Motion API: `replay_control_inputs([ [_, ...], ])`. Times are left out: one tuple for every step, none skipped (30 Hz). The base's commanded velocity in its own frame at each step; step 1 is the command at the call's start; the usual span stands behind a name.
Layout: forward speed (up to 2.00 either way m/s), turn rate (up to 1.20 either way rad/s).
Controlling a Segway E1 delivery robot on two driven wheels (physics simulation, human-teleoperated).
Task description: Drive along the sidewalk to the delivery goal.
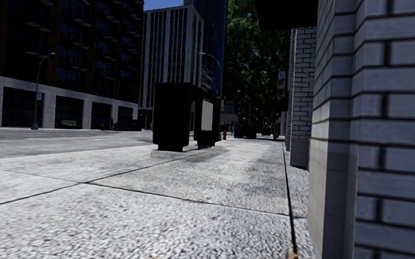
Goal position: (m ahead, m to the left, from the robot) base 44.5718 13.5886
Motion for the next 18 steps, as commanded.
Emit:
replay_control_inputs([
  [1.85,0.08],
  [1.85,0.0],
  [1.85,0.0],
  [1.85,0.0],
  [1.85,0.0],
  [1.91,0.0],
  [1.91,0.0],
  [2.0,0.0],
  [2.0,0.0],
  [2.0,0.0],
  [2.0,0.0],
  [2.0,0.0],
  [2.0,0.0],
  [2.0,0.0],
  [2.0,0.0],
  [2.0,0.0],
  [2.0,-0.18],
  [2.0,-0.23],
])
